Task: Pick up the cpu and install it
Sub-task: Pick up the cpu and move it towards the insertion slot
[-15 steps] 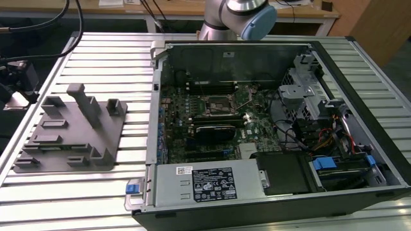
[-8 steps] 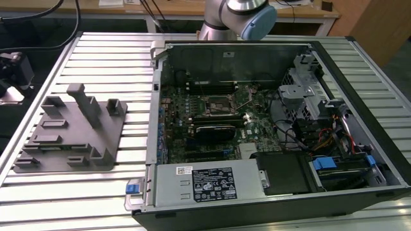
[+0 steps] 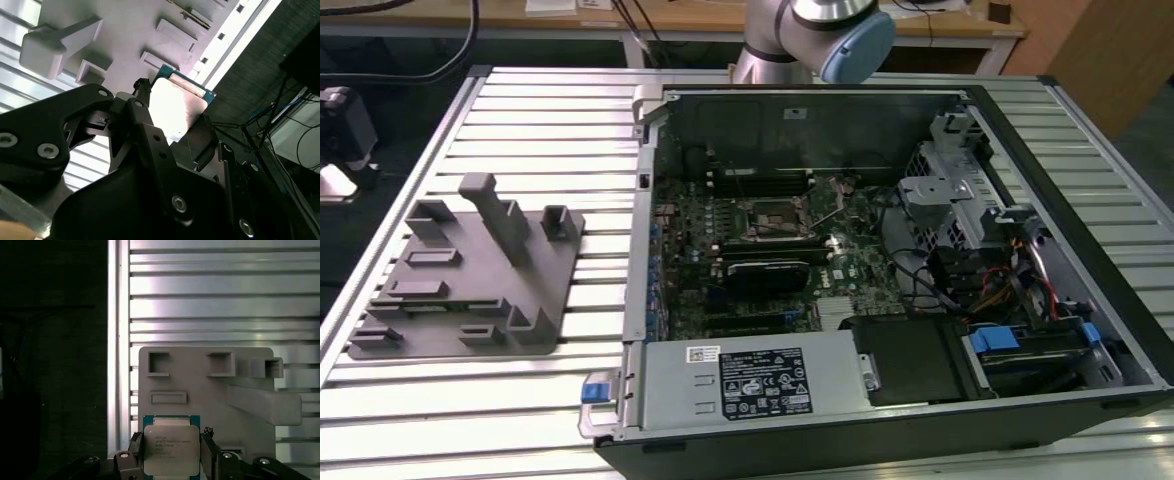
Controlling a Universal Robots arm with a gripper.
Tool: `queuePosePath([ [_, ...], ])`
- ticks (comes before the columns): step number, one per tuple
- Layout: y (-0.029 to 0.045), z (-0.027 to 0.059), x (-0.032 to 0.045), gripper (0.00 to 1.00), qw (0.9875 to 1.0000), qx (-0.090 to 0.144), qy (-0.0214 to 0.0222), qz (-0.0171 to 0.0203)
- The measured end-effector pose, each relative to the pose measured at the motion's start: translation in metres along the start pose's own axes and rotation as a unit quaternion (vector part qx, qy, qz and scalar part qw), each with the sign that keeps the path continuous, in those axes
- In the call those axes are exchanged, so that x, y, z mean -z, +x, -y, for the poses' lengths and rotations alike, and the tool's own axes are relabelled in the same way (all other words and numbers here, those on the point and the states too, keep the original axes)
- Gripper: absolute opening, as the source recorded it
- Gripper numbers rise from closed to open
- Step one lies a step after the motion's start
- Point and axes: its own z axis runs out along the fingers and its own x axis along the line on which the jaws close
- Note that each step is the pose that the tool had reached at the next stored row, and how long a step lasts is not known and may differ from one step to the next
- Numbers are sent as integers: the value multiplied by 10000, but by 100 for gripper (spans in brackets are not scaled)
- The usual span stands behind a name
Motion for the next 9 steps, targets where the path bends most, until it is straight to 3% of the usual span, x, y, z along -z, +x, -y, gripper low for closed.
queuePosePath([
  [9,1,-16,233,54,10000,0,-3,0],
])
